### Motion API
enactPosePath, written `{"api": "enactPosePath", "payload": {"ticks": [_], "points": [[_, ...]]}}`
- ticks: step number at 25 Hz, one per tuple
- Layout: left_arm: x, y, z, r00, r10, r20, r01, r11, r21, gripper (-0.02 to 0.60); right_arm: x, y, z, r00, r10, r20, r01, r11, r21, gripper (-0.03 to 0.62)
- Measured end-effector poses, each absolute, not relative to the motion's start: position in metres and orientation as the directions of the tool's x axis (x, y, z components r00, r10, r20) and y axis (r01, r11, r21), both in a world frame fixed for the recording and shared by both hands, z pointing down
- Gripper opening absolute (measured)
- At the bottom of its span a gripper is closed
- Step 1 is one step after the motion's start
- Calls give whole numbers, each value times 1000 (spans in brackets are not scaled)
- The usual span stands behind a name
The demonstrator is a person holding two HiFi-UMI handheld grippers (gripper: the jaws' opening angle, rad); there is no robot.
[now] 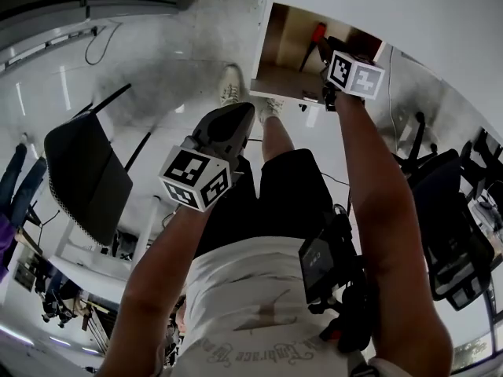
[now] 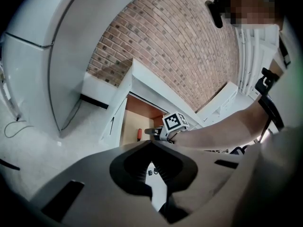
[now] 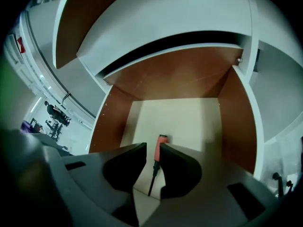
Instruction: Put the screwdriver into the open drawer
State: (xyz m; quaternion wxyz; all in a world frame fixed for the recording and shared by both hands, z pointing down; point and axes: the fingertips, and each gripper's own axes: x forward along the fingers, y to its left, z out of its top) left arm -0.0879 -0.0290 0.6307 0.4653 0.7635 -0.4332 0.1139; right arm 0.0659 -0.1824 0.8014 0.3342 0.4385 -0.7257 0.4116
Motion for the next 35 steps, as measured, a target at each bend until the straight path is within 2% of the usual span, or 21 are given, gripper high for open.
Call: {"api": "enactPosePath", "payload": {"ticks": [8,12,21,35], "points": [[-82,-44,588,608,-555,567,-774,-257,579,20,70,-173,744,-396,-424,814,-903,344,-260,46],[-76,-48,566,613,-561,556,-773,-280,569,20,74,-166,709,-426,-477,769,-889,381,-255,38],[-58,-37,518,622,-555,553,-776,-337,534,20,107,-138,617,-458,-574,679,-886,354,-298,25],[-72,-98,488,667,-538,516,-744,-434,509,20,87,-140,543,-515,-617,595,-857,361,-368,23]]}}
